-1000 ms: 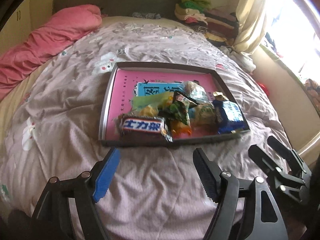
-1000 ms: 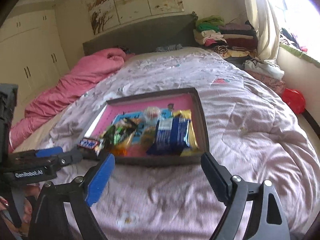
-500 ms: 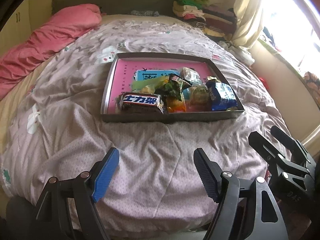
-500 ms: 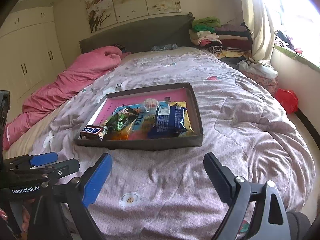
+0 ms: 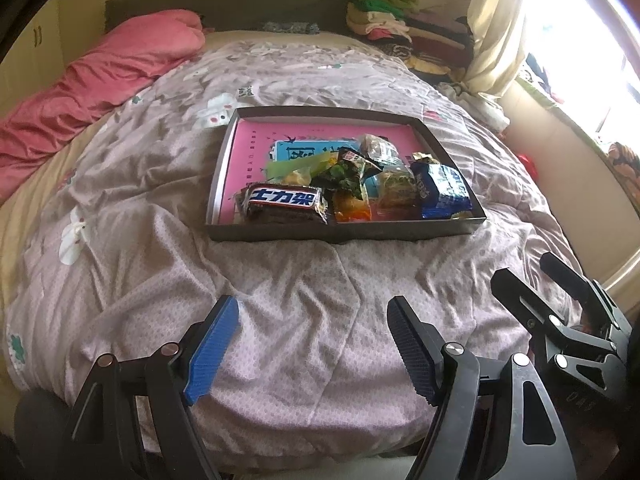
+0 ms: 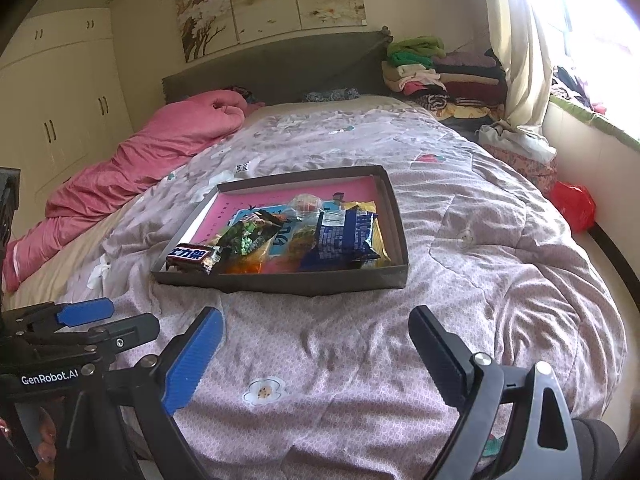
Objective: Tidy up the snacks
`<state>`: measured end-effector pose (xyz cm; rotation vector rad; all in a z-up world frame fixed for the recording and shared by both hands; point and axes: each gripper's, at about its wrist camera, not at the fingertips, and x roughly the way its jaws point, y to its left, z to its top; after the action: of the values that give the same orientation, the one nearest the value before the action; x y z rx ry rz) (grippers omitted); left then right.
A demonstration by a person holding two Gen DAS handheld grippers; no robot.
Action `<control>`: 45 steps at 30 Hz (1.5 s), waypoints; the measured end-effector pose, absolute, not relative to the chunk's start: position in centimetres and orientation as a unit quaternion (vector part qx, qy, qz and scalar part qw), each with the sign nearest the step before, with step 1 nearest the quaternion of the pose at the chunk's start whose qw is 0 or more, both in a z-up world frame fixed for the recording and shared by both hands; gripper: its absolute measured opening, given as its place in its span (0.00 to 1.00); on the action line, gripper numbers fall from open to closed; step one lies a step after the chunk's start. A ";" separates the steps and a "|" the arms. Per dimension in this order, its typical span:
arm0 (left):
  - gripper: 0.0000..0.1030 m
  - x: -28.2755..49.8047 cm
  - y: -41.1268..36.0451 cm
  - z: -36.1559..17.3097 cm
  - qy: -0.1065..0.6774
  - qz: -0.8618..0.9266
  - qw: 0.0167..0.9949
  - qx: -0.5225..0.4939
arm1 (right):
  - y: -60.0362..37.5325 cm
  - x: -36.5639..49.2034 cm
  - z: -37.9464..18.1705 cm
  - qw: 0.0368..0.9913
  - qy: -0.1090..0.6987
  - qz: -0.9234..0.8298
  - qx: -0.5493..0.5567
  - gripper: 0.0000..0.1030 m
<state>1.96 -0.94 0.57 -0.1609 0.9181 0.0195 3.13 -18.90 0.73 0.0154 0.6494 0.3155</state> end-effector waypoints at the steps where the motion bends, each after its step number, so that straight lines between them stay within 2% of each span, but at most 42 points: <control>1: 0.76 2.0 -0.9 0.6 0.443 0.010 0.893 -0.078 | -18.9 3.1 0.7 0.936 0.317 0.154 0.006 0.92; 45: 0.76 1.8 -0.3 0.8 0.442 0.030 0.894 -0.070 | -18.8 3.0 0.3 0.934 0.321 0.156 0.002 0.93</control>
<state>1.77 -0.25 0.80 -0.1454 0.9170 0.0624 2.96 -18.76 0.31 0.0039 0.6575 0.3187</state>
